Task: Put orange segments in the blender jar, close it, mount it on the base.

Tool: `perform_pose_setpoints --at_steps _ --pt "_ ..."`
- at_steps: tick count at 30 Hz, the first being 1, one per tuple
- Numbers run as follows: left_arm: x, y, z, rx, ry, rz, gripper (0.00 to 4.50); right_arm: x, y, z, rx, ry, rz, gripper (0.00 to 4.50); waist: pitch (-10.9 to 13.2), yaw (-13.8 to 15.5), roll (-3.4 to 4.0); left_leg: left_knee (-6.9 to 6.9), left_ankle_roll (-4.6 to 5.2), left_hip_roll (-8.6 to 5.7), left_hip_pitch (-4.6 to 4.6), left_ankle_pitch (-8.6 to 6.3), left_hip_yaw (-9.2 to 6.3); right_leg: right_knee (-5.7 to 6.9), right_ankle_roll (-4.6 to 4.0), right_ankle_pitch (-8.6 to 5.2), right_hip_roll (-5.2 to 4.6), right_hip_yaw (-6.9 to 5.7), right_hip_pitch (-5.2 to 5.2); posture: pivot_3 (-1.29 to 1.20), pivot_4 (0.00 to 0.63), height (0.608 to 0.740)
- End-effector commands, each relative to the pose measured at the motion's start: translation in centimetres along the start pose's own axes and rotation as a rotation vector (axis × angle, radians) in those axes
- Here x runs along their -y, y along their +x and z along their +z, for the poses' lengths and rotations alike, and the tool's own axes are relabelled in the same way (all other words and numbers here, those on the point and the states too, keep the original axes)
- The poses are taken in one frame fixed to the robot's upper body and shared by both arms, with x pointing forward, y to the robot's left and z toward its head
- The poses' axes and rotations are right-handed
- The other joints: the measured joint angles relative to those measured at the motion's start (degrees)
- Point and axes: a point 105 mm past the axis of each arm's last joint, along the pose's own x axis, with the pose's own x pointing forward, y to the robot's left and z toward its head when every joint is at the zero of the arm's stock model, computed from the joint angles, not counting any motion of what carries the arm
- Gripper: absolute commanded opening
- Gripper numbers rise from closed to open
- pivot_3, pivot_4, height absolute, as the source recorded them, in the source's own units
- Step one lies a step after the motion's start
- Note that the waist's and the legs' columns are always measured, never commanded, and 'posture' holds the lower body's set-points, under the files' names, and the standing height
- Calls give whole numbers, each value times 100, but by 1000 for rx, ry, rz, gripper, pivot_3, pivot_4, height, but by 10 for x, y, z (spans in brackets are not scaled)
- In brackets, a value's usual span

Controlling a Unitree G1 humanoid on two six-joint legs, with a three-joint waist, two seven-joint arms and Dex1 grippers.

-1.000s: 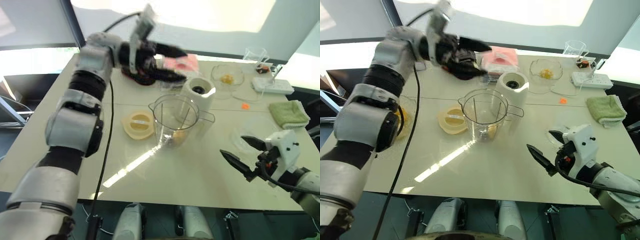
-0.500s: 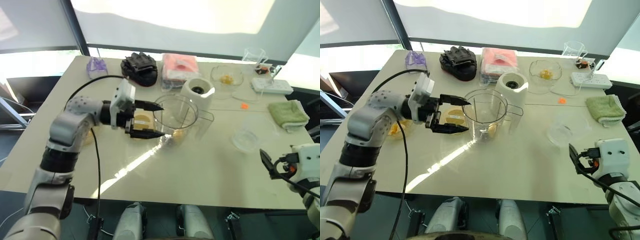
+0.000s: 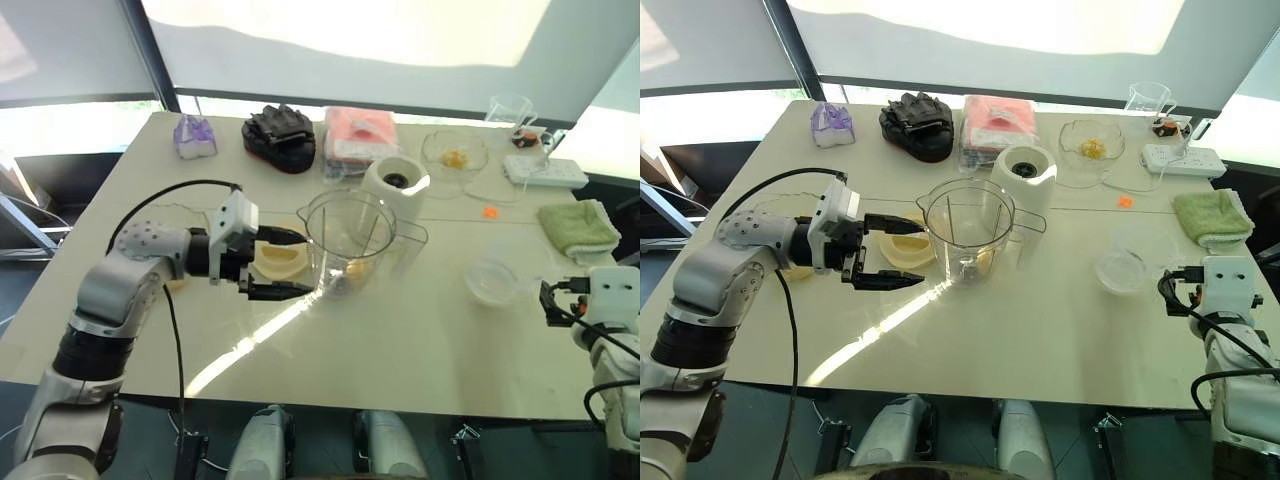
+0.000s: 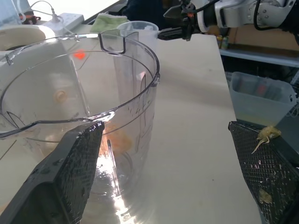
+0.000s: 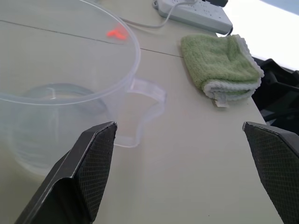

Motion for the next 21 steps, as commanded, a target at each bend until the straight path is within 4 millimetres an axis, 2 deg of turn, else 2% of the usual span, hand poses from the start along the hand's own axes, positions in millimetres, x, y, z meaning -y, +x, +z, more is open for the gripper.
perform_pose_setpoints --at_steps 1,13,18,21 --pt "-1 -3 9 8 46 28 4436 5 4 4 29 -27 -10 4500 1 -9 1 -1 0 0 0 0 0 0 0 0 0 0 0 0 150 740" --pt "-4 1 4 -12 47 41 4436 -29 13 8 60 3 120 4500 2 -35 5 -1 0 1 3 0 1 2 0 0 1 2 0 0 150 740" --pt "-6 1 4 -17 52 41 4436 -31 19 7 58 -1 114 4500 2 -58 5 -1 0 2 4 0 2 2 0 1 1 3 0 0 150 740" --pt "-6 1 3 -24 56 44 4436 -29 21 -1 31 -9 97 4500 3 -65 5 -1 0 1 4 0 2 2 0 1 1 3 0 0 150 740"
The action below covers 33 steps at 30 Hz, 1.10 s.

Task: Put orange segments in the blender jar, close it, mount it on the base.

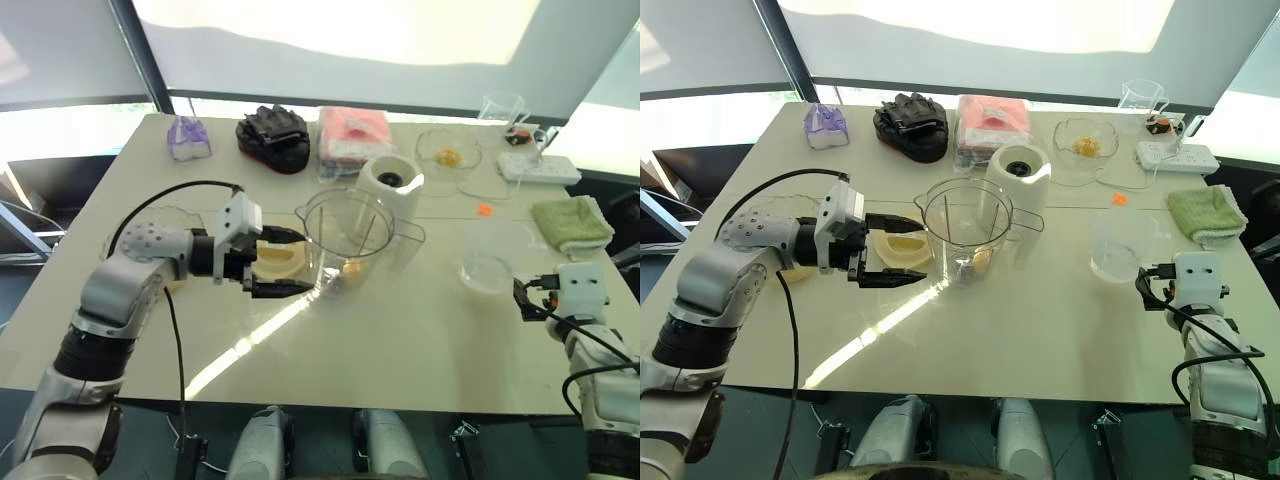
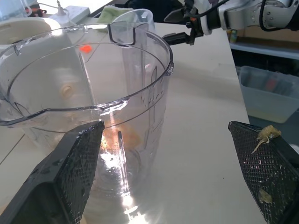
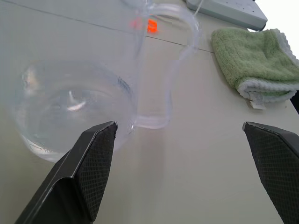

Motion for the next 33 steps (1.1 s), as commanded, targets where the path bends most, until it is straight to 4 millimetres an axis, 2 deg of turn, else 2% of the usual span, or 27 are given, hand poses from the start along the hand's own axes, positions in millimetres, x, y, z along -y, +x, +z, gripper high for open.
perform_pose_setpoints --at_steps 1,11,18,24,33 --pt "-1 -1 8 2 54 8 4436 3 1 -2 5 -7 -22 4500 0 -9 0 0 0 0 0 0 0 0 0 0 0 0 0 0 150 740" --pt "-3 -3 6 -14 58 13 4436 -8 -10 -11 -7 -1 15 4500 3 -68 5 -1 0 4 0 0 -1 0 0 0 0 1 0 0 150 740" --pt "3 0 3 -27 62 -38 4436 17 -13 -19 0 -3 -100 4500 3 -63 6 -1 0 5 -1 0 0 -2 0 0 -3 1 0 0 150 740" --pt "15 -4 1 -47 58 -98 4436 20 -7 -18 28 23 -96 4500 6 -75 9 -2 0 5 0 0 1 -3 0 -1 -2 2 0 0 150 740" --pt "19 -8 -1 -58 43 -88 4436 20 -1 -15 64 37 -74 4500 7 -73 12 -4 0 6 0 0 0 -3 0 -1 -2 4 -1 0 150 740"
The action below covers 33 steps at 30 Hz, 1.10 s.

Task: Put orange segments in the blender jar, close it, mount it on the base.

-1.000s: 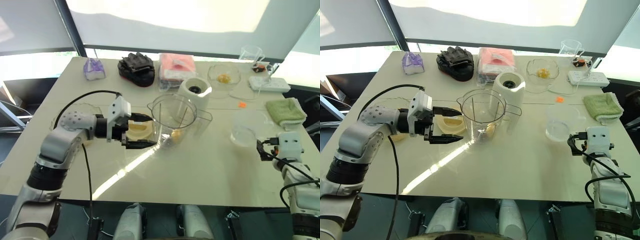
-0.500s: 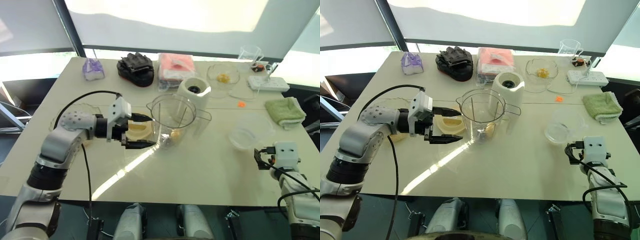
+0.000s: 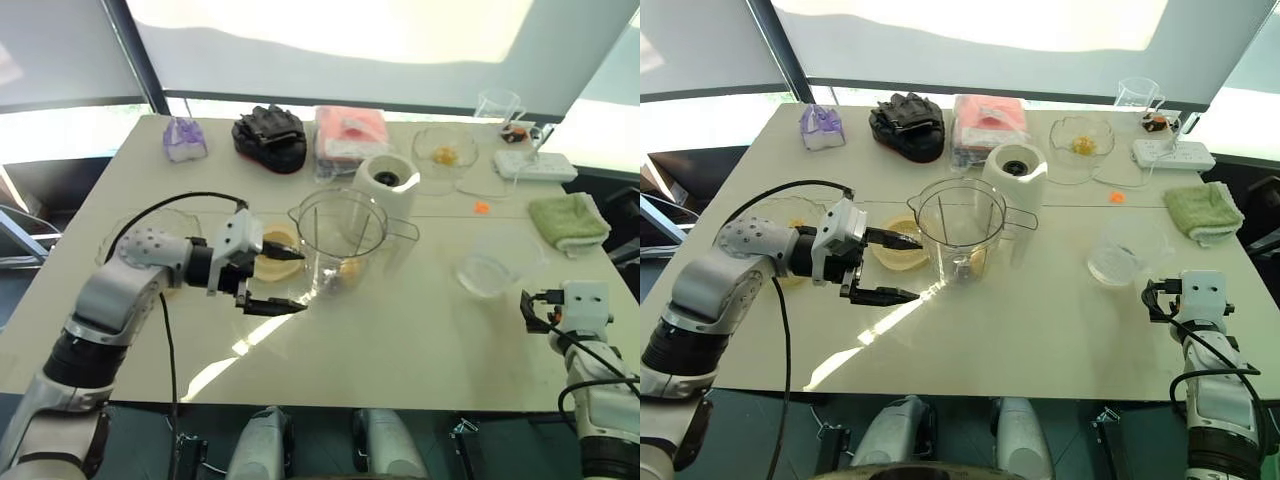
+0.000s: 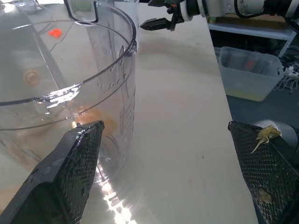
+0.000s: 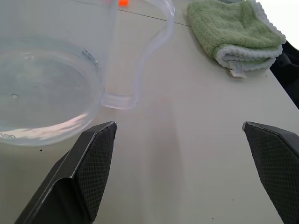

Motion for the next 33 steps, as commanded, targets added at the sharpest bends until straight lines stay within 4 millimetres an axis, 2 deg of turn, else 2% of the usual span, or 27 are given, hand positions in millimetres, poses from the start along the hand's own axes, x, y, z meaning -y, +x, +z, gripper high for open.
perform_pose_setpoints --at_steps 1,5,10,19,33 --pt "4 -5 11 14 38 2 4436 9 -1 16 68 1 -1 4500 0 4 0 0 0 0 0 0 0 0 0 0 0 0 0 0 150 740" --pt "5 -12 15 3 50 0 4436 21 -7 15 82 -40 63 4500 2 10 2 0 0 1 -1 0 -1 -2 1 -1 -2 0 0 0 150 740" --pt "2 -22 25 11 61 19 4436 34 -5 22 107 -28 73 4500 4 -2 1 0 0 0 1 0 2 -4 1 -1 -2 3 0 0 150 740" --pt "12 -33 23 -28 45 13 4436 24 1 24 119 7 197 4500 10 -7 7 -10 0 1 8 0 5 -3 0 -1 2 6 0 0 150 740" --pt "14 -35 21 -40 28 36 4436 22 24 29 132 19 206 4500 12 -9 8 -10 0 -1 10 0 11 -4 0 -1 1 9 1 0 150 740"
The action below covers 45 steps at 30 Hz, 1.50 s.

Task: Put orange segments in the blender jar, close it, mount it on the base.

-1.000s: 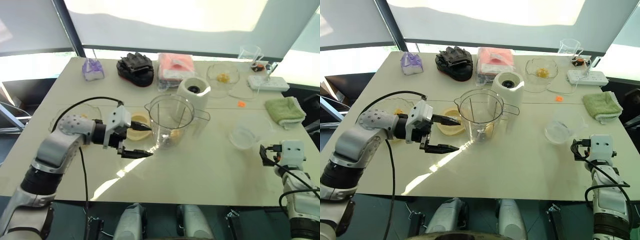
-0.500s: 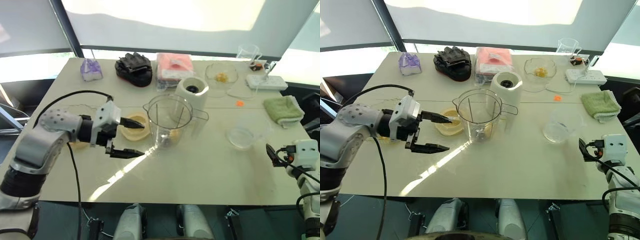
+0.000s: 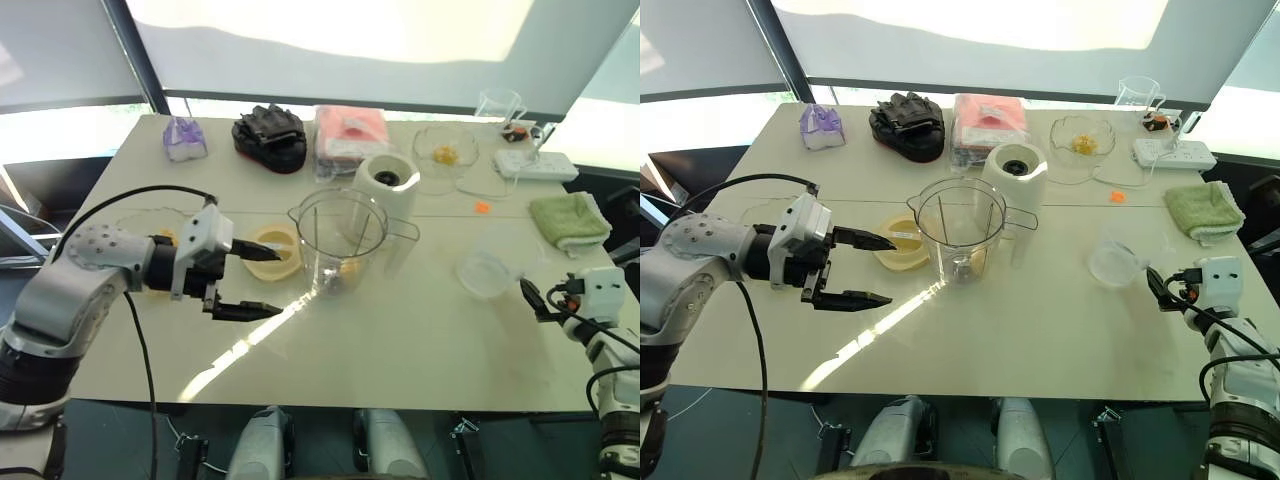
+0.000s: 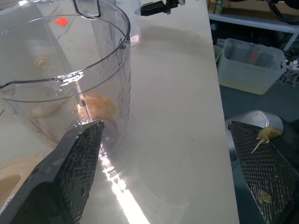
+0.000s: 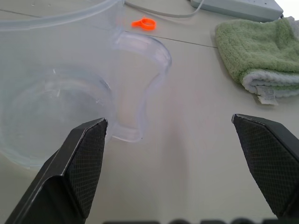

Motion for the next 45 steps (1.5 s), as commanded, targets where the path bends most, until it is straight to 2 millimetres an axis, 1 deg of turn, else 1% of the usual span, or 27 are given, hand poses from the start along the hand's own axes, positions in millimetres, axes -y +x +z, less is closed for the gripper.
perform_pose_setpoints --at_steps 1,7,12,18,21,22,24,25,26,27,28,34,36,38,39,41,42,43,44,45 --pt "2 -3 9 4 38 8 4436 11 4 14 39 -41 -23 4500 0 -4 0 0 0 0 0 0 0 0 0 0 0 0 0 0 150 740" --pt "2 -6 11 0 38 13 4436 14 13 11 33 -43 -45 4500 1 -14 0 0 0 -3 1 0 2 0 0 0 1 1 0 0 150 740" --pt "3 -8 12 -9 36 15 4436 13 23 13 39 -29 -41 4500 3 -22 0 0 0 -4 5 0 9 0 0 0 1 9 0 0 150 740" --pt "5 -12 12 -25 30 23 4436 6 34 17 52 -20 -15 4500 7 -39 -3 -8 0 -4 16 0 25 0 1 0 2 25 0 0 150 740" --pt "7 -13 12 -29 29 26 4500 3 37 17 59 -19 -10 3604 7 -42 -2 -18 0 -4 27 0 40 1 1 1 3 40 0 0 150 740" --pt "8 -13 12 -29 29 27 4500 2 37 18 63 -20 -5 3109 8 -41 -1 -19 0 -4 27 0 40 0 1 1 3 40 0 0 150 740" --pt "9 -14 12 -29 27 29 4500 1 37 17 64 -21 0 1947 9 -39 -1 -21 0 -3 28 0 45 0 1 0 3 44 0 0 150 740" --pt "10 -14 12 -29 26 29 4500 0 37 17 65 -19 3 1470 9 -39 0 -21 0 -3 29 0 46 0 1 0 3 45 0 0 150 740" --pt "10 -15 12 -29 25 30 4500 0 37 17 65 -19 5 899 9 -33 0 -21 0 -3 29 0 48 -1 2 0 3 46 -1 0 150 740" --pt "10 -15 12 -30 24 31 4500 0 38 17 67 -19 7 424 10 -23 -1 -21 0 -2 29 0 48 -1 2 0 2 47 -1 0 150 740" --pt "10 -15 11 -31 23 33 4500 0 38 17 68 -19 8 68 10 -17 -1 -21 0 -1 29 0 48 -1 2 0 2 47 -1 0 150 740" --pt "9 -17 11 -32 19 40 4500 -1 38 20 81 -14 5 68 11 -22 -2 -21 0 -2 30 0 52 -2 2 0 1 51 -1 0 150 740" --pt "6 -21 15 -16 17 52 4500 1 37 24 94 -14 -3 68 11 -22 -2 -22 0 -2 30 0 53 -2 2 0 1 51 -1 0 150 740" --pt "4 -25 20 -1 16 64 4500 5 36 31 120 -10 -14 68 11 -17 -2 -23 0 -2 30 0 53 -2 2 0 1 51 -1 0 150 740" --pt "3 -28 24 8 17 69 4500 8 36 45 155 -27 -22 68 12 -17 -1 -23 0 -1 30 0 53 -2 2 0 1 51 -1 0 150 740" --pt "-1 -35 33 37 22 82 4500 15 35 87 234 -89 -33 68 25 -23 11 -22 0 0 30 0 55 -2 2 1 1 53 -2 0 150 740" --pt "-3 -38 39 59 24 88 4500 14 33 115 286 -131 -18 68 43 -22 28 -22 0 0 29 0 57 0 3 1 1 55 -4 0 150 740" --pt "-5 -40 43 78 24 92 4500 11 31 135 315 -171 0 68 56 -22 45 -22 0 0 29 0 64 2 4 2 0 63 -8 0 150 740" --pt "-7 -41 46 92 24 96 4500 7 28 152 333 -217 14 68 66 -23 60 -22 0 -1 29 0 73 5 5 2 0 71 -13 0 150 740" --pt "-10 -43 48 107 23 100 4500 0 25 172 362 -261 41 68 70 -37 66 -22 0 -3 30 0 81 7 6 3 0 77 -17 0 150 740"
